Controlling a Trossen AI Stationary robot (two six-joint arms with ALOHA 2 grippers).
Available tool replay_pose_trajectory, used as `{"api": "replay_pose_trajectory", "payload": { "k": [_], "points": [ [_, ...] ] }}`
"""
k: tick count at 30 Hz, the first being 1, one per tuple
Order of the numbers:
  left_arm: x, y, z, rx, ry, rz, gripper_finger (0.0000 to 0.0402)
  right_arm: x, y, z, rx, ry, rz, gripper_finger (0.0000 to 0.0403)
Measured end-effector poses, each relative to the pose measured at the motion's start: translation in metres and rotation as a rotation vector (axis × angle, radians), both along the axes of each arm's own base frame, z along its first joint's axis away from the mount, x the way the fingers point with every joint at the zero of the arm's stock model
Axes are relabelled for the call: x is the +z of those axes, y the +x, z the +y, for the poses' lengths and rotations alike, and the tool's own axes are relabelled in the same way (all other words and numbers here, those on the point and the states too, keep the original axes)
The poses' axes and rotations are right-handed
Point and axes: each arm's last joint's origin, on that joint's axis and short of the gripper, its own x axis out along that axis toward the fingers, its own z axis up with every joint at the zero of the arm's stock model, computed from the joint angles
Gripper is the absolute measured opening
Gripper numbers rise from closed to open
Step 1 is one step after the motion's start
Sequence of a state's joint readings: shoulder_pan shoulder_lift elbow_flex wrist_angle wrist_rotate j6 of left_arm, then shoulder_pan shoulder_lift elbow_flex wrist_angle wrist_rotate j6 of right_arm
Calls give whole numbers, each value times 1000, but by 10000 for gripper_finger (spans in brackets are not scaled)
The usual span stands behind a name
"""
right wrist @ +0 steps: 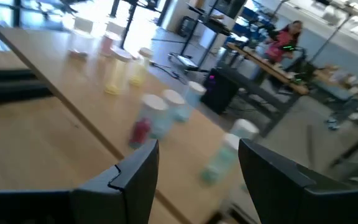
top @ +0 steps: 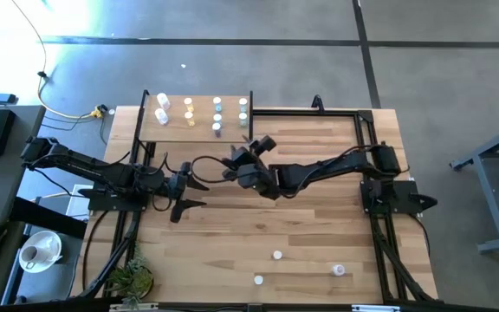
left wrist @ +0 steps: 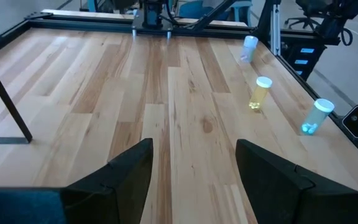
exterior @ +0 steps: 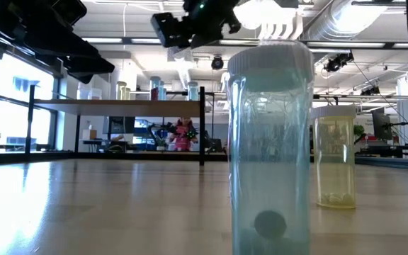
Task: Pick and place medicine bottles onto shelf by color
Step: Put the green pill bottle on the shelf aligned with the other green pill bottles
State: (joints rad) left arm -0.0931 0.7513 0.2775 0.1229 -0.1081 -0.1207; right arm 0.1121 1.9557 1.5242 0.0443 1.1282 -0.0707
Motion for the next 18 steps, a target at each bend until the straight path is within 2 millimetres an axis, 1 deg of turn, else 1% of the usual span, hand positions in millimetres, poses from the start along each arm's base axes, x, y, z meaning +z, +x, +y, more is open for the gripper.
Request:
{"api": "replay_pose_trajectory", "payload": {
  "k": [3,7,13,18],
  "points": [
    [0,0,0,-1,0,-1,220,10,-12,2,-32,-30,72,213],
    [0,0,0,0,0,-2,220,28,-30,0,-35,-42,146,213],
    [1,0,0,0,-1,-9,220,58,-65,-5,-52,-14,170,213],
    [1,0,0,-1,-1,-10,220,82,-100,-6,-64,22,166,213]
  ]
}}
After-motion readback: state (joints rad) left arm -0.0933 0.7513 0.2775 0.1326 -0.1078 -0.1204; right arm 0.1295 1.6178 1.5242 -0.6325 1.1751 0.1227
